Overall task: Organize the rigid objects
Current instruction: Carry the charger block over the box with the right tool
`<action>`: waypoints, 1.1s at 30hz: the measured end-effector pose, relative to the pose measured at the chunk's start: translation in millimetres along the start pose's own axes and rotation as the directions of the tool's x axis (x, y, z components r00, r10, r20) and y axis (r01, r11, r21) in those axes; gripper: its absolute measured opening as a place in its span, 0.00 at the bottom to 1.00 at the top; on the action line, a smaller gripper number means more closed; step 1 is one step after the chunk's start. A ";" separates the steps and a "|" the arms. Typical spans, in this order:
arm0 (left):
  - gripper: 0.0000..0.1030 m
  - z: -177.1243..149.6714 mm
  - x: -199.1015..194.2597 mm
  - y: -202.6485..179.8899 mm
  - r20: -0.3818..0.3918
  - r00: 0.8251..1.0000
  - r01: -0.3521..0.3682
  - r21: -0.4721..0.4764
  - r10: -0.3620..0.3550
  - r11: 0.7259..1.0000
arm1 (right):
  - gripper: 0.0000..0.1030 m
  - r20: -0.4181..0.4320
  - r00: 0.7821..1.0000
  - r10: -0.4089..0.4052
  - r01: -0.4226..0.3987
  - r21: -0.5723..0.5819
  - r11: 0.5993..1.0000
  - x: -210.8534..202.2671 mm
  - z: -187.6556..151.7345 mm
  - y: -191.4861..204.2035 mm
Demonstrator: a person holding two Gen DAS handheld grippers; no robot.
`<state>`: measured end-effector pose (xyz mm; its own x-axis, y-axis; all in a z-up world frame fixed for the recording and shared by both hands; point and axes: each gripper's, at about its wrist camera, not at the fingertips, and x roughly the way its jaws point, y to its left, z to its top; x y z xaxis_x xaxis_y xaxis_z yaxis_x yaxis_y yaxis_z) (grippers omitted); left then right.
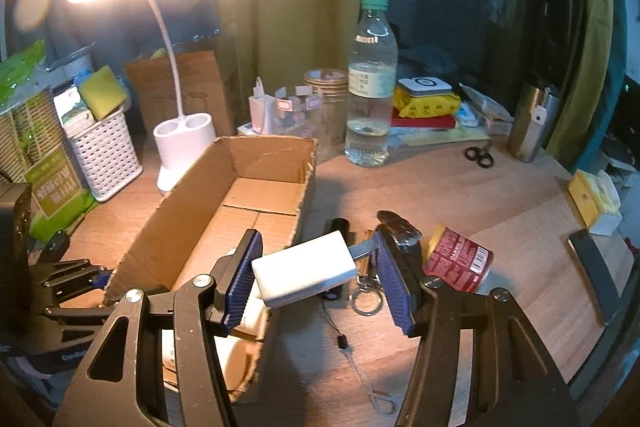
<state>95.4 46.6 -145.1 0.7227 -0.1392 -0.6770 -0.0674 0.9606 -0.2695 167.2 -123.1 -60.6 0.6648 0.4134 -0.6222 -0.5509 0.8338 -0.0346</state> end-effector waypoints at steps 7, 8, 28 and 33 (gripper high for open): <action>0.37 0.1 0.0 0.1 0.000 1.000 0.000 0.000 0.000 1.000 | 0.58 0.007 1.000 0.029 -0.029 -0.024 0.999 1.2 3.7 15.9; 0.37 -0.2 -0.1 -0.5 0.000 1.000 0.000 0.000 0.000 1.000 | 0.58 0.007 0.999 0.034 -0.033 -0.028 0.999 1.9 4.4 18.3; 0.37 0.1 -0.1 0.2 0.000 1.000 0.001 0.000 -0.001 1.000 | 0.58 -0.031 0.996 0.087 -0.089 -0.071 0.994 26.9 8.6 42.1; 0.37 0.1 -0.1 0.1 0.000 1.000 0.000 0.000 0.000 1.000 | 0.58 -0.058 0.994 0.092 -0.096 -0.079 0.992 36.2 5.5 46.1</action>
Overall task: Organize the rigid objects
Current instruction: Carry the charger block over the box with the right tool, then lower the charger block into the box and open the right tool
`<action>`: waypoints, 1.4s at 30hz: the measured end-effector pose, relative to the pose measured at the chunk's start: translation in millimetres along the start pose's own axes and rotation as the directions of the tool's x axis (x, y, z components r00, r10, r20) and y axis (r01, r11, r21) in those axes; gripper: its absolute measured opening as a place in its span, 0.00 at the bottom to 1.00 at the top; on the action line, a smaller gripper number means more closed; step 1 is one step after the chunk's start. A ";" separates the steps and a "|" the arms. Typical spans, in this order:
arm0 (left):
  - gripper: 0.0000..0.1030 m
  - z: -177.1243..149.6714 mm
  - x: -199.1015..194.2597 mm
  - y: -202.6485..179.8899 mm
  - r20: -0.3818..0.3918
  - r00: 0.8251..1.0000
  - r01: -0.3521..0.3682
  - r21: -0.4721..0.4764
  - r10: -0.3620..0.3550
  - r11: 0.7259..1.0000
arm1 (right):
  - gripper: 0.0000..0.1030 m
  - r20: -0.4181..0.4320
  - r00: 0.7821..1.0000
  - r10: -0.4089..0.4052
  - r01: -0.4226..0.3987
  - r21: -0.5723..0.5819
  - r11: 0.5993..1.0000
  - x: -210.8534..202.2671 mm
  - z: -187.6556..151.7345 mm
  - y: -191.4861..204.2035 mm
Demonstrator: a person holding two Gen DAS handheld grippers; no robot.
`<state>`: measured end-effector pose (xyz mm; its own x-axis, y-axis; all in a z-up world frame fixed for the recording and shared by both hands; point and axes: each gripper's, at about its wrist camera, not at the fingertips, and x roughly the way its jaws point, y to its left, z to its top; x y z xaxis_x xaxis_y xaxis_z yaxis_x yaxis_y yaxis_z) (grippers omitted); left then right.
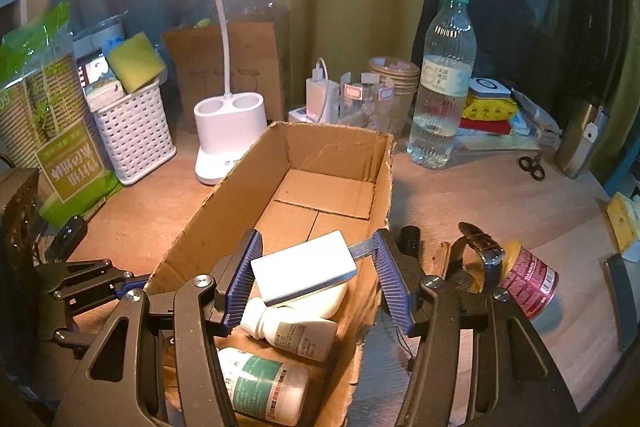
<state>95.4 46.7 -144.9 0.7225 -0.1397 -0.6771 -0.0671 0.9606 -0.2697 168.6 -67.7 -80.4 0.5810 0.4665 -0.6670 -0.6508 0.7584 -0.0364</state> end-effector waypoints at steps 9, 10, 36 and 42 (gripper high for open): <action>0.37 0.0 -0.1 0.0 0.000 1.000 0.000 0.000 0.000 1.000 | 0.58 -0.050 0.999 -0.001 0.001 -0.002 1.000 15.0 -3.5 0.1; 0.37 0.0 0.0 0.1 0.000 1.000 0.000 0.000 0.000 1.000 | 0.58 -0.053 0.999 -0.003 0.003 -0.001 1.000 16.0 -3.4 0.1; 0.38 0.0 -0.2 0.0 0.000 1.000 0.000 0.000 0.000 1.000 | 0.64 -0.008 1.000 -0.006 0.007 0.032 0.999 -2.5 -1.2 -5.6; 0.38 -0.2 -0.3 -0.6 0.000 1.000 0.000 0.000 0.000 1.000 | 0.64 0.012 1.000 -0.024 0.023 0.054 0.998 -11.1 -1.1 -15.6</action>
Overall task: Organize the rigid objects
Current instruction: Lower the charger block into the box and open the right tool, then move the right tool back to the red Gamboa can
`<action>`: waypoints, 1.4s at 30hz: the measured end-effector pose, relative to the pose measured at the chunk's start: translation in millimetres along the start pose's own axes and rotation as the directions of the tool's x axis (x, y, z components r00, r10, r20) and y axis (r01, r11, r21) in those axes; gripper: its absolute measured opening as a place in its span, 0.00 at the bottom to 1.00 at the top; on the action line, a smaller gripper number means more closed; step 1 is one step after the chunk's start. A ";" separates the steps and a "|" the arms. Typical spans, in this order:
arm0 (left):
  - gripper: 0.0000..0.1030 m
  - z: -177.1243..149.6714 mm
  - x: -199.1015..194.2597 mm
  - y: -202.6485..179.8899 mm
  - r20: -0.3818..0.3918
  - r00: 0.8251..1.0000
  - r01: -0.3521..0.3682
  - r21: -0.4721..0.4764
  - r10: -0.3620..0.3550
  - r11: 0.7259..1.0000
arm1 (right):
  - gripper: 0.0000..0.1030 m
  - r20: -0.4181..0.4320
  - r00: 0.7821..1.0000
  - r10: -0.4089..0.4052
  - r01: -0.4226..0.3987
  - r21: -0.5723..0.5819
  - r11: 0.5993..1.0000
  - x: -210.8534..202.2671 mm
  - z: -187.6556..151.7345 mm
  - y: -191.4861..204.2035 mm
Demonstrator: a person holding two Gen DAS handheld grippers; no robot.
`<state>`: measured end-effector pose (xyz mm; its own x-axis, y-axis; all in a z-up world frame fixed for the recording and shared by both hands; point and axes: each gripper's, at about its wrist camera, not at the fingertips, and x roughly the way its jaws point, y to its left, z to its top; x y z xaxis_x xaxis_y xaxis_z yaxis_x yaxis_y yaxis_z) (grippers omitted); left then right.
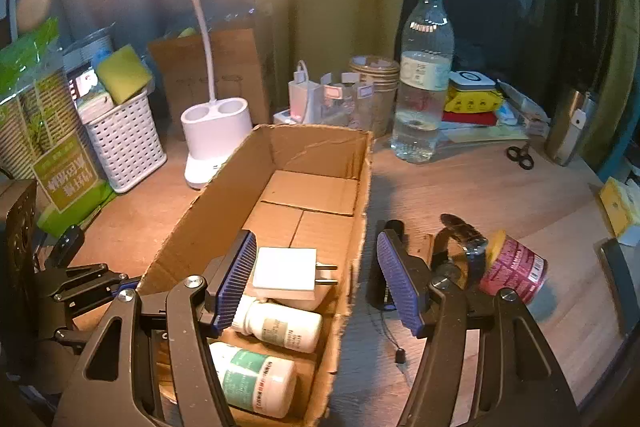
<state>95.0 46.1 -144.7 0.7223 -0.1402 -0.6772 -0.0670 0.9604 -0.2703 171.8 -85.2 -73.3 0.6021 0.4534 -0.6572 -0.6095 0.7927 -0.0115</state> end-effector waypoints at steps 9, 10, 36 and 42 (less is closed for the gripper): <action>0.38 0.3 0.1 0.7 0.000 1.000 0.000 0.000 0.000 1.000 | 0.64 0.025 0.999 -0.033 0.032 0.045 0.998 -13.9 -4.4 -21.0; 0.38 0.1 0.0 0.3 0.000 1.000 0.000 0.000 0.000 1.000 | 0.64 0.027 0.999 -0.038 0.037 0.053 0.998 -15.1 -5.3 -24.8; 0.38 0.3 -0.1 0.7 0.000 1.000 0.000 0.000 0.000 1.000 | 0.64 -0.018 0.989 -0.148 0.149 0.179 0.972 -3.3 -38.7 -92.0; 0.38 0.2 -0.1 0.6 0.003 1.000 -0.007 -0.011 0.007 1.000 | 0.64 -0.011 0.984 -0.180 0.178 0.228 0.957 -6.2 -42.2 -110.1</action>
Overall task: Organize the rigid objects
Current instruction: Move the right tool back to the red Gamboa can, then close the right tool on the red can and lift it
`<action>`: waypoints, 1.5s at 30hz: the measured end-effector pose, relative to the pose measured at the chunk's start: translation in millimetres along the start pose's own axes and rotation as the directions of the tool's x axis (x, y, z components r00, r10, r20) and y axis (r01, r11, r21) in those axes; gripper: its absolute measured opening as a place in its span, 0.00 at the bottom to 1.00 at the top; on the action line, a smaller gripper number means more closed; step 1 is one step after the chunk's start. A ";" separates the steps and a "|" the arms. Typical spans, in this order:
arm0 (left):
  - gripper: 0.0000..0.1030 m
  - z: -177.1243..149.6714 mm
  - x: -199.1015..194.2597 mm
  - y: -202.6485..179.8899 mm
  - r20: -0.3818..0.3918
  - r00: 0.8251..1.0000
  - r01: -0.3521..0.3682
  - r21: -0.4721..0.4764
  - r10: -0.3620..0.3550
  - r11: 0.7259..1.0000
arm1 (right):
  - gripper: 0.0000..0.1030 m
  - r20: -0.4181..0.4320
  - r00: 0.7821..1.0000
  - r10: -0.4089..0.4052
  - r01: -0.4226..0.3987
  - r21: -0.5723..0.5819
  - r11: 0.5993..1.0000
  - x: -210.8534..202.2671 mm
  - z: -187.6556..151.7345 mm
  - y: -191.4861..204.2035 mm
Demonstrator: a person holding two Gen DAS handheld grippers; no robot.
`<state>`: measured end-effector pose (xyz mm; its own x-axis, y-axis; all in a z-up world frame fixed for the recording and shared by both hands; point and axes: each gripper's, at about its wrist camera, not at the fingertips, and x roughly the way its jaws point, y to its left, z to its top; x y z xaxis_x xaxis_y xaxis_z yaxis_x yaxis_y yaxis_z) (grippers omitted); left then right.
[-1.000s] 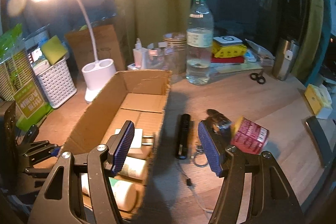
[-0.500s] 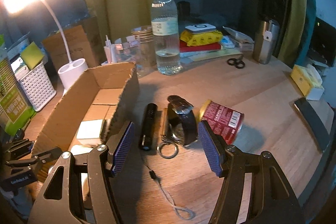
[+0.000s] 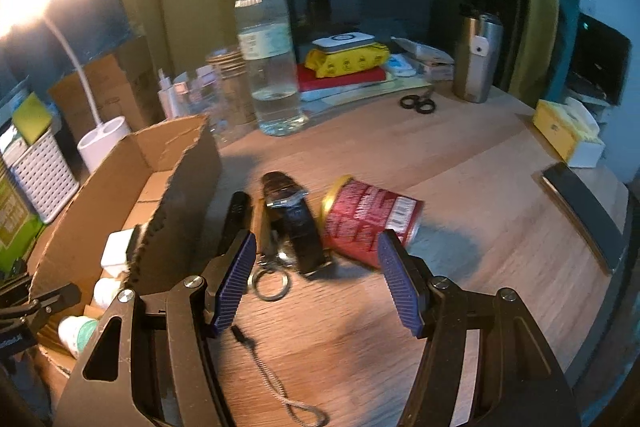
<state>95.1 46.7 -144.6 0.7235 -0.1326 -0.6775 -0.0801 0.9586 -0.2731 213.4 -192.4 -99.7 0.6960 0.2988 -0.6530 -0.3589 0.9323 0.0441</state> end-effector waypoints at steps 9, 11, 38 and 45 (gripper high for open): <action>0.38 -0.2 0.3 -0.1 -0.001 1.000 0.002 0.000 -0.002 1.000 | 0.65 0.026 0.999 -0.042 0.040 0.084 0.996 4.0 8.0 -23.8; 0.38 -0.8 0.4 -0.4 -0.002 1.000 0.002 0.000 -0.002 1.000 | 0.65 0.026 0.999 -0.047 0.045 0.087 0.995 5.5 9.5 -24.9; 0.38 -0.7 0.3 -0.2 -0.002 1.000 0.003 -0.001 -0.003 1.000 | 0.77 -0.048 0.996 -0.079 0.085 0.135 0.987 51.6 21.7 -37.2; 0.38 -0.7 0.2 -0.1 -0.002 1.000 0.003 -0.001 -0.003 1.000 | 0.77 -0.069 0.994 -0.089 0.097 0.130 0.987 56.6 20.7 -38.0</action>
<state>94.8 46.4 -145.3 0.7224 -0.1356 -0.6780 -0.0787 0.9581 -0.2755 279.3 -206.7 -122.6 0.6806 0.2003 -0.7048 -0.2056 0.9755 0.0786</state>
